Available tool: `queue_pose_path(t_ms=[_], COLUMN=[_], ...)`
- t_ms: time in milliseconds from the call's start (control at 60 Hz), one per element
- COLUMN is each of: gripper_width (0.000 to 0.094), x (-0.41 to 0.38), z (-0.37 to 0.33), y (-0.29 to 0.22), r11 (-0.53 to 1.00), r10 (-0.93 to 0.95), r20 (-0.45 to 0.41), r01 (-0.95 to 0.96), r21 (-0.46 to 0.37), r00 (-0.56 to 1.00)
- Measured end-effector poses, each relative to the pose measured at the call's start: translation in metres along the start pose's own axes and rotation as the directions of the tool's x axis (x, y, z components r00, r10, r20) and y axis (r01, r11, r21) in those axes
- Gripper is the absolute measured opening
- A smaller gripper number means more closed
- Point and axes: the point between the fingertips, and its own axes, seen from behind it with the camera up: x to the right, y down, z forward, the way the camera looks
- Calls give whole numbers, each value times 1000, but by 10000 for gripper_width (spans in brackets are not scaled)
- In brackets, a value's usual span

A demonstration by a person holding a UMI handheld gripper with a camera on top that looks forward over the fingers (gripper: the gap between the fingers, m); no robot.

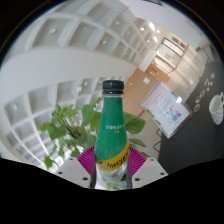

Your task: Pour water

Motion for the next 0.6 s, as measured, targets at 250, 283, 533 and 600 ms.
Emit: queue_pose_path(t_ms=[250, 283, 533, 600], gripper_width=[411, 412, 409, 411], x=[58, 75, 187, 201], z=[12, 11, 1, -3], y=[-117, -128, -155, -155], r11=[773, 713, 326, 290], r10=[597, 657, 866, 876], r20=[271, 296, 375, 383], r01=[-632, -699, -942, -955], r21=[55, 55, 77, 67], r00=[755, 693, 330, 293])
